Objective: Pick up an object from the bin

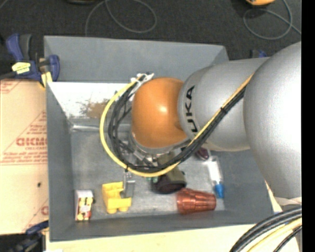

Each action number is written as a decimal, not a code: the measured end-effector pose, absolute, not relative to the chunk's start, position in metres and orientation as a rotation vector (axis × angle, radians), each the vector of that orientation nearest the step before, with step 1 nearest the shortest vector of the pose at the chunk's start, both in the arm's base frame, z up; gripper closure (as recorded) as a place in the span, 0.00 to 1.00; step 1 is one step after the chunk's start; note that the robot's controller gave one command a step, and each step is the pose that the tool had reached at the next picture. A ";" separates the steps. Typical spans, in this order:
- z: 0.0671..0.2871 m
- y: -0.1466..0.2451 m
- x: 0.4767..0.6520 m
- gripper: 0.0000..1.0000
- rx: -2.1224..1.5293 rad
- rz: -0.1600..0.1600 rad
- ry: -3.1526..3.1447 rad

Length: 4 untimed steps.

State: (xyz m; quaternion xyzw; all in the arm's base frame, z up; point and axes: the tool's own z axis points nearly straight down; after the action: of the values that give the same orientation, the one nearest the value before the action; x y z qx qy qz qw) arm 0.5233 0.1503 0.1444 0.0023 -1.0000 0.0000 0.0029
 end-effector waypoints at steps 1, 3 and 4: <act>0.149 0.150 0.525 0.00 0.001 -0.002 -3.143; 0.126 0.112 0.500 0.00 0.328 -0.001 -3.126; 0.126 0.108 0.505 0.00 0.109 0.001 -3.141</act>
Offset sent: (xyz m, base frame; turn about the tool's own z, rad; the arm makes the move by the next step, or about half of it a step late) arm -0.0398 -0.0405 -0.0143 -0.2688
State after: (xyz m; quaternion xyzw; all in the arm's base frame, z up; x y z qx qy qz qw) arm 0.5045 0.1076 0.1255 0.0347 -0.9994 0.0002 -0.0004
